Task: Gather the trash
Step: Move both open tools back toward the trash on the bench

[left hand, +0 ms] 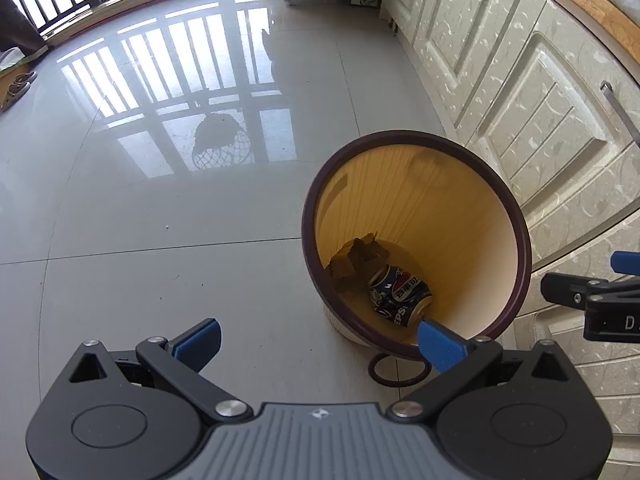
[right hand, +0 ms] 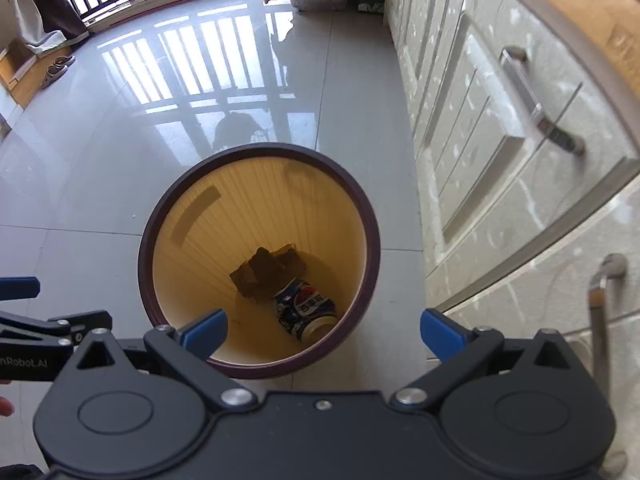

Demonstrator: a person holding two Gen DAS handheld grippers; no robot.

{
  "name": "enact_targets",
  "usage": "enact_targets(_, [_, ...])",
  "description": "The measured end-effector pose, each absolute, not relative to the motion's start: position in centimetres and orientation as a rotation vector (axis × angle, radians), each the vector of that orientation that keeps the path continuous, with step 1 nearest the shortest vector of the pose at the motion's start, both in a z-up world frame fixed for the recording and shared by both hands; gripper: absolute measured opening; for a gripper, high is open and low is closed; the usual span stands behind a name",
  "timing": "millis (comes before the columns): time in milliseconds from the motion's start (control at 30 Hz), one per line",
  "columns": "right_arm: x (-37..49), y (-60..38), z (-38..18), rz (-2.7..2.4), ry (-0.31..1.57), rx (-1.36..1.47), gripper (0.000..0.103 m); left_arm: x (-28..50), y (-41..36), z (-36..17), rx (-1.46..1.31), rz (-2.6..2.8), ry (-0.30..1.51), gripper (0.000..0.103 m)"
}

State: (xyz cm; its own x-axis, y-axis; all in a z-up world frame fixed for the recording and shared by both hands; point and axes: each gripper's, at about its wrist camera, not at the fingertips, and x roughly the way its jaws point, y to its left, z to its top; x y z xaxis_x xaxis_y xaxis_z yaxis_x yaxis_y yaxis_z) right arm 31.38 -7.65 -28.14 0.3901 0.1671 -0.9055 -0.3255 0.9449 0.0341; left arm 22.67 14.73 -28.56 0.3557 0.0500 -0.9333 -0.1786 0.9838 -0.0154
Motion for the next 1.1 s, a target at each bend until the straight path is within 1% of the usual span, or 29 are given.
enact_targets(267, [30.2, -8.0, -26.2, 0.307, 1.118, -0.177, 0.103, 21.6, 14.5, -27.2, -0.117, 0.149, 1.184, 0.103])
enact_targets(500, [28.7, -8.4, -23.9, 0.304, 1.086, -0.185, 0.103, 20.7, 13.9, -24.9, -0.123, 0.139, 1.153, 0.103])
enact_targets(933, [25.4, -9.5, -17.7, 0.326, 0.958, -0.174, 0.103, 17.7, 13.7, -18.2, -0.116, 0.191, 1.027, 0.103])
enact_targets(1100, [24.1, -10.6, -14.2, 0.332, 0.88, -0.158, 0.103, 16.9, 13.3, -14.9, -0.12, 0.206, 0.949, 0.103])
